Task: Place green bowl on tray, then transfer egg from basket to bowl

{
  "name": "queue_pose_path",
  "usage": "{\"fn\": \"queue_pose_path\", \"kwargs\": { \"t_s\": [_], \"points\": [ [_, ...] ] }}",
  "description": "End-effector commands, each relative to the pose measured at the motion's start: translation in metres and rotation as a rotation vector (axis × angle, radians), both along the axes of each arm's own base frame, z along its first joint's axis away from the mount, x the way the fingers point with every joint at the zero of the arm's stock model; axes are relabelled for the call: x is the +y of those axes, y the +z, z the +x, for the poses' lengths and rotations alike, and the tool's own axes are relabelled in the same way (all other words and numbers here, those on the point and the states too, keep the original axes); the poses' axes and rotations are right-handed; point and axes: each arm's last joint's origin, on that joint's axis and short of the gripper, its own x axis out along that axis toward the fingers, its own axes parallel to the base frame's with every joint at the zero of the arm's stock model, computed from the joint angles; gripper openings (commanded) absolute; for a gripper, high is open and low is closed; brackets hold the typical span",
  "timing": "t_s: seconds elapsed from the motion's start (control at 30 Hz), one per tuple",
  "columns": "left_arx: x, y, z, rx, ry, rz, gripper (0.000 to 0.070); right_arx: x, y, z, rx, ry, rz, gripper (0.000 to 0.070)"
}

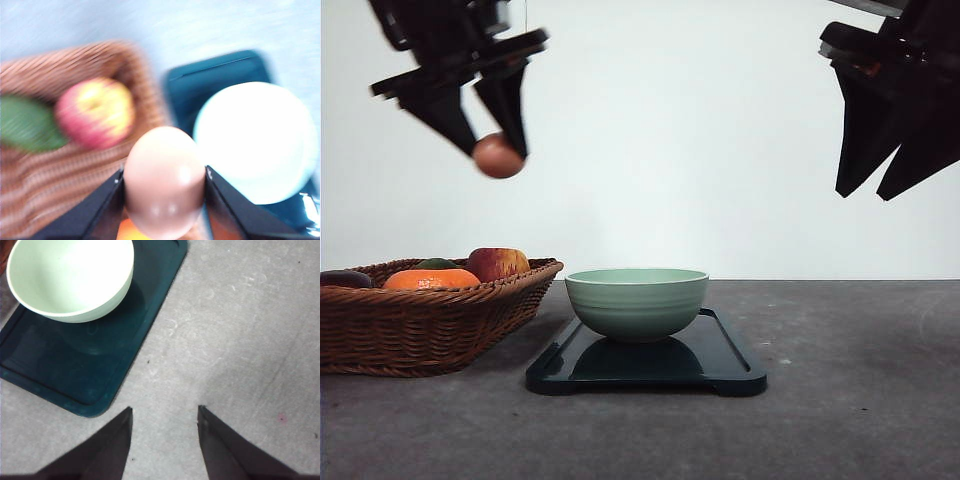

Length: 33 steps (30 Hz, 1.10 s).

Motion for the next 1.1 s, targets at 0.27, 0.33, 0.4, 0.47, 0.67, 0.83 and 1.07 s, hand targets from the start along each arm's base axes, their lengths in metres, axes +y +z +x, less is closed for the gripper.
{"fn": "queue_pose_path", "kwargs": {
  "t_s": [0.27, 0.33, 0.4, 0.47, 0.67, 0.83, 1.07],
  "points": [
    [-0.044, 0.006, -0.006, -0.069, -0.097, -0.065, 0.019, 0.002, 0.0, 0.001, 0.001, -0.002, 0.008, 0.0256],
    [-0.05, 0.003, -0.005, -0.062, -0.107, -0.065, 0.0191, 0.002, 0.0, 0.001, 0.001, -0.002, 0.008, 0.0256],
    [-0.057, -0.002, -0.003, -0.056, -0.117, -0.065, 0.0192, 0.002, 0.0, 0.001, 0.001, -0.002, 0.008, 0.0256],
    [-0.062, -0.008, 0.0, -0.042, -0.124, -0.059, 0.0192, 0.002, 0.0, 0.001, 0.002, -0.002, 0.008, 0.0256],
    [-0.074, -0.032, 0.009, 0.01, -0.14, -0.029, 0.0192, 0.002, 0.0, 0.001, 0.002, -0.002, 0.008, 0.0256],
    [-0.083, -0.05, 0.018, 0.017, -0.156, -0.016, 0.0191, 0.002, 0.0, 0.001, 0.003, -0.002, 0.007, 0.0256],
    [-0.1, -0.076, 0.024, 0.057, -0.185, 0.01, 0.0192, 0.002, 0.0, 0.001, 0.009, -0.002, 0.004, 0.0256]
  ]
}}
